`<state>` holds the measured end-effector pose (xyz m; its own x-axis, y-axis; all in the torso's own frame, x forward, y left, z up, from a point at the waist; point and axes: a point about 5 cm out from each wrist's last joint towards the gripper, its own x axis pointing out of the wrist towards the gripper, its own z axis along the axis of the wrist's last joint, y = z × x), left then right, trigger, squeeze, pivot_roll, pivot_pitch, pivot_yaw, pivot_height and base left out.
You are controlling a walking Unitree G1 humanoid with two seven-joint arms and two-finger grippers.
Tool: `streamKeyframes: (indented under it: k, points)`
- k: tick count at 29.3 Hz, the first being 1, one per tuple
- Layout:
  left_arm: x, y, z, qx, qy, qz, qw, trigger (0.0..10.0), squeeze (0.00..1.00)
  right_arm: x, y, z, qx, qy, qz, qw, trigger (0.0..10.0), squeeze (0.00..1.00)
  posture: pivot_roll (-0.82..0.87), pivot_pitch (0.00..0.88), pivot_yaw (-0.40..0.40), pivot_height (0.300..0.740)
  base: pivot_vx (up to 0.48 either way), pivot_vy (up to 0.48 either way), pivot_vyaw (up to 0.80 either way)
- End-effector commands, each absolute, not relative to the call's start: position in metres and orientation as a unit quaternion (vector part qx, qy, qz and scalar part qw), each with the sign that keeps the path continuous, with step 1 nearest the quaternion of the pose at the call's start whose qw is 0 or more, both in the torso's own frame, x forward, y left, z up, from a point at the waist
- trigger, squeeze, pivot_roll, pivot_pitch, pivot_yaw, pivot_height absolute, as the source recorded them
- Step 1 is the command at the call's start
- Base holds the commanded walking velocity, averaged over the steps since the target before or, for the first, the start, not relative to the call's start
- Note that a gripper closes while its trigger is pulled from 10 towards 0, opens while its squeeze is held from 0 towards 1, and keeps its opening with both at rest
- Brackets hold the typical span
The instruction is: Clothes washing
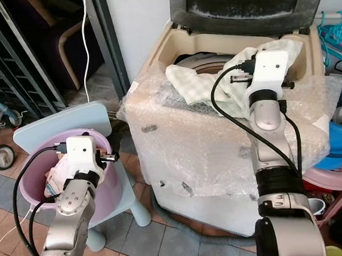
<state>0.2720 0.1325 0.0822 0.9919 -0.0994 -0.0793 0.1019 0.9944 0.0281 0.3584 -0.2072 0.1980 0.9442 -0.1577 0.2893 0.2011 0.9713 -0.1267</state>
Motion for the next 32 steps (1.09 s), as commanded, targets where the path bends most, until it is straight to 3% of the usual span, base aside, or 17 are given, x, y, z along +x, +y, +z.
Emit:
streamKeyframes:
  k: [1,11,13,16,18,19,21,24,29,32]
  points:
    - [0.274,0.133,0.086,0.020,0.034,-0.048,0.998,10.0,0.00,0.366,-0.194,0.215,-0.076,-0.167,-0.063,0.981,10.0,0.00,0.01,0.000,0.030,0.740,0.315,0.000,0.00]
    - [0.277,0.129,0.083,0.027,0.052,-0.038,0.998,10.0,0.00,0.393,-0.186,0.269,-0.081,-0.215,-0.060,0.971,10.0,0.00,0.02,0.000,0.018,0.740,0.119,0.000,0.00]
    - [0.275,0.131,0.080,0.031,0.062,-0.032,0.997,10.0,0.00,0.396,-0.193,0.273,-0.087,-0.210,-0.078,0.971,10.0,0.00,0.03,0.000,0.014,0.740,0.000,0.000,0.00]
    - [0.270,0.133,0.075,0.035,0.071,-0.030,0.996,10.0,0.00,0.400,-0.224,0.251,-0.066,-0.121,-0.178,0.974,10.0,0.00,0.04,0.000,0.007,0.740,0.000,0.000,0.00]
    - [0.270,0.133,0.075,0.035,0.072,-0.030,0.996,10.0,0.00,0.400,-0.228,0.247,-0.059,-0.110,-0.188,0.974,10.0,0.00,0.04,0.000,0.007,0.740,0.000,0.000,0.00]
    - [0.269,0.133,0.074,0.037,0.073,-0.030,0.996,10.0,0.00,0.399,-0.234,0.240,-0.054,-0.089,-0.207,0.973,10.0,1.00,0.04,0.000,0.006,0.740,0.000,0.000,0.00]
    - [0.269,0.133,0.074,0.039,0.076,-0.029,0.996,10.0,0.00,0.394,-0.249,0.219,-0.045,-0.041,-0.248,0.967,10.0,1.00,0.03,0.000,0.008,0.740,0.000,0.000,0.00]
    - [0.270,0.133,0.074,0.040,0.076,-0.031,0.996,10.0,0.00,0.392,-0.254,0.218,-0.048,-0.052,-0.252,0.965,10.0,1.00,0.03,0.000,0.011,0.740,0.000,0.000,0.00]
    - [0.270,0.132,0.077,0.037,0.064,-0.041,0.996,10.0,0.00,0.387,-0.249,0.233,-0.083,-0.122,-0.224,0.963,10.0,1.00,0.02,0.000,0.014,0.740,0.000,0.000,0.00]
    - [0.268,0.122,0.091,0.032,0.023,-0.093,0.995,10.0,0.00,0.376,-0.236,0.241,-0.125,-0.191,-0.167,0.959,10.0,1.00,0.03,0.000,0.012,0.740,0.000,0.000,0.00]
